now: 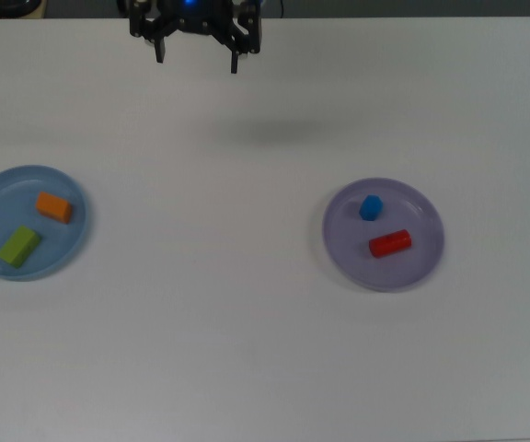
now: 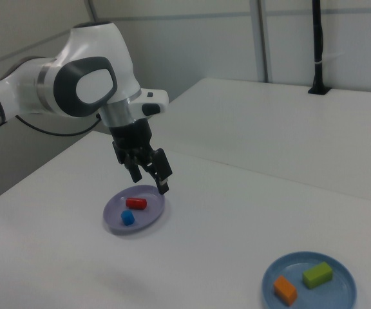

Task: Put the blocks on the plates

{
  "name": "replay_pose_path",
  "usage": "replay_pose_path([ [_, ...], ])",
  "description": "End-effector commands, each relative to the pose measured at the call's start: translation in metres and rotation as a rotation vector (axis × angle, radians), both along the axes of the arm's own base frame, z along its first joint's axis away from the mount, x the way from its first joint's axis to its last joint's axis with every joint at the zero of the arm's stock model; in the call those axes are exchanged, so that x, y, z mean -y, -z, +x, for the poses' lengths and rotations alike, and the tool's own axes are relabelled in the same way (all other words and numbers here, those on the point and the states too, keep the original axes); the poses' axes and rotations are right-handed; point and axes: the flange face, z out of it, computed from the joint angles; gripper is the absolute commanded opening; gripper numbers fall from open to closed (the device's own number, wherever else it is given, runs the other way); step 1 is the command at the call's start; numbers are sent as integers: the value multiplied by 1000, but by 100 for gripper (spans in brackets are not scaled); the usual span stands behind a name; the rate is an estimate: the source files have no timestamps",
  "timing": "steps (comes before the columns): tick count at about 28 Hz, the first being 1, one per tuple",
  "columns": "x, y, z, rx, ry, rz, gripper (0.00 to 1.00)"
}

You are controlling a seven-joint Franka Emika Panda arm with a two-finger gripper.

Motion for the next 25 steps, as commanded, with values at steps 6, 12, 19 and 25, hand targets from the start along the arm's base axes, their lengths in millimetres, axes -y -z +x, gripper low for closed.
replay_pose_path([
  [6,12,-32,0,49,-36,5,100],
  [12,26,-38,-4,55,-16,3,100],
  [19,42,-38,-7,33,-20,4,100],
  [25,41,-32,-13,-27,-81,25,100],
])
